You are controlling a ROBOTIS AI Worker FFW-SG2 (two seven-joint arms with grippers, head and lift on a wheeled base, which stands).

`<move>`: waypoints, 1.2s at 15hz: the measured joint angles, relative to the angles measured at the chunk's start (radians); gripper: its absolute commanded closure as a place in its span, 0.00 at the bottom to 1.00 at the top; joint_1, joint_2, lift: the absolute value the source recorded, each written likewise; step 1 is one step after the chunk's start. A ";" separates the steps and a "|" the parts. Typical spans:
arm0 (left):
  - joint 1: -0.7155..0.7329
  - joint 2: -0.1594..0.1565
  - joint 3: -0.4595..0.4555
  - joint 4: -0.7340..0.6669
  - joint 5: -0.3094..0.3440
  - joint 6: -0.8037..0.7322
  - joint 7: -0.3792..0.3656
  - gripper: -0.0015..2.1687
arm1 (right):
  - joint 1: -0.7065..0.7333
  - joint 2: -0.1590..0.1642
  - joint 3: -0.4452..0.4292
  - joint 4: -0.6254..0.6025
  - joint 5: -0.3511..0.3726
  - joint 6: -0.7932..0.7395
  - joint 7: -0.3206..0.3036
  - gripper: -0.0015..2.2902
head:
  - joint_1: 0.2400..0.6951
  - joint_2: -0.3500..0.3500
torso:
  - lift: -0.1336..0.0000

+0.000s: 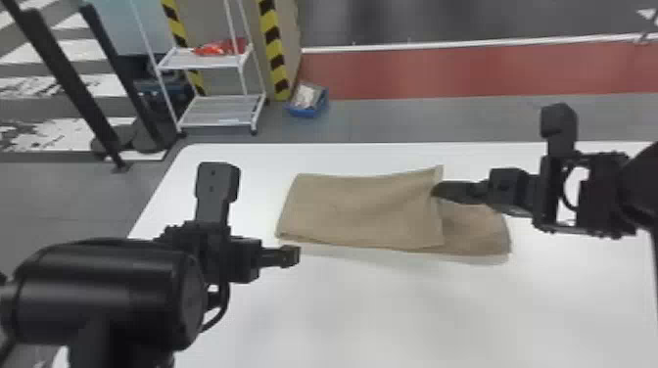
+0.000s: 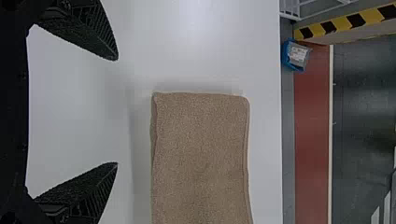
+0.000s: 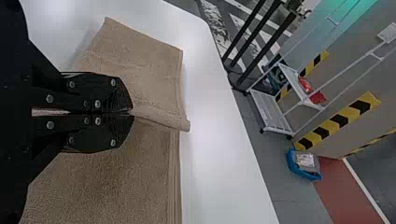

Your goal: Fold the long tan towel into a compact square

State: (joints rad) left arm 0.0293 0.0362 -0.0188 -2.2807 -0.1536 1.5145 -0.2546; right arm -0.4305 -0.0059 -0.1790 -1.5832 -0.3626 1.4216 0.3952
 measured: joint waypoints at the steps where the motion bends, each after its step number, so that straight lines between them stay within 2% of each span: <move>1: 0.000 -0.001 -0.001 0.002 0.000 -0.001 0.000 0.04 | 0.000 -0.008 -0.010 0.013 -0.004 -0.012 0.002 0.49 | 1.00 0.65 | 0.07; 4: -0.001 -0.001 -0.003 0.005 -0.004 -0.001 0.001 0.04 | -0.012 -0.038 -0.058 0.001 -0.046 0.027 -0.001 0.49 | 1.00 0.63 | 0.07; 6: 0.000 0.000 -0.004 0.010 -0.004 -0.004 0.000 0.04 | 0.003 -0.051 -0.060 0.007 -0.034 0.021 0.000 0.49 | 1.00 0.61 | 0.07; 9: -0.001 -0.003 -0.010 0.015 -0.007 -0.014 0.002 0.04 | 0.016 -0.054 -0.052 0.063 -0.021 -0.044 0.007 0.49 | 1.00 0.59 | 0.07; 11: -0.004 -0.002 -0.009 0.016 -0.012 -0.014 0.003 0.04 | 0.021 -0.057 -0.089 -0.003 -0.092 -0.008 0.008 0.49 | 1.00 0.60 | 0.07; 13: -0.004 0.000 -0.006 0.018 -0.013 -0.013 0.003 0.04 | 0.035 -0.071 -0.125 -0.054 -0.120 0.027 0.004 0.49 | 1.00 0.58 | 0.07; 18: -0.006 -0.004 -0.016 0.036 -0.013 -0.027 0.008 0.04 | 0.038 -0.089 -0.109 0.079 -0.077 -0.080 0.010 0.49 | 1.00 0.54 | 0.07</move>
State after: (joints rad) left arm 0.0230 0.0323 -0.0353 -2.2451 -0.1669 1.4876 -0.2462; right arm -0.3924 -0.0947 -0.2879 -1.5040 -0.4391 1.3415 0.4051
